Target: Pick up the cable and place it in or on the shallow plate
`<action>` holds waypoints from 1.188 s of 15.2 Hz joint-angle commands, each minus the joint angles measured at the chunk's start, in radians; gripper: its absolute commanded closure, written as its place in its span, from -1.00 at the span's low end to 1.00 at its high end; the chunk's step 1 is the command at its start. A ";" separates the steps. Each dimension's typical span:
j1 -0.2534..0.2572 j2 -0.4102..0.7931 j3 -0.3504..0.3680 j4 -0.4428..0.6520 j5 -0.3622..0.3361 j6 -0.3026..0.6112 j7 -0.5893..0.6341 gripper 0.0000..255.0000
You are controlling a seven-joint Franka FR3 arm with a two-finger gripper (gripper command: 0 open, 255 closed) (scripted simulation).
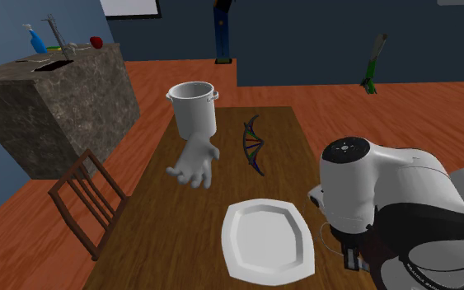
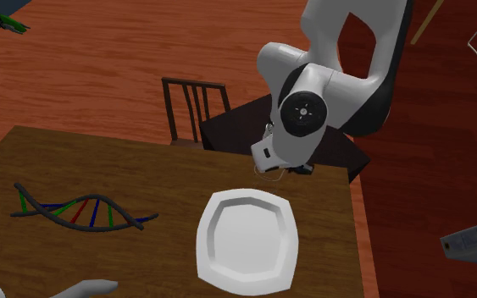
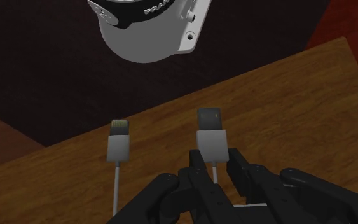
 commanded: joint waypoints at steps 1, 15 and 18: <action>0.000 -0.025 -0.011 0.014 -0.008 -0.040 0.000 1.00; -0.156 0.412 0.048 0.416 -0.158 0.004 0.078 1.00; -0.183 0.542 0.066 0.539 -0.215 0.003 0.121 1.00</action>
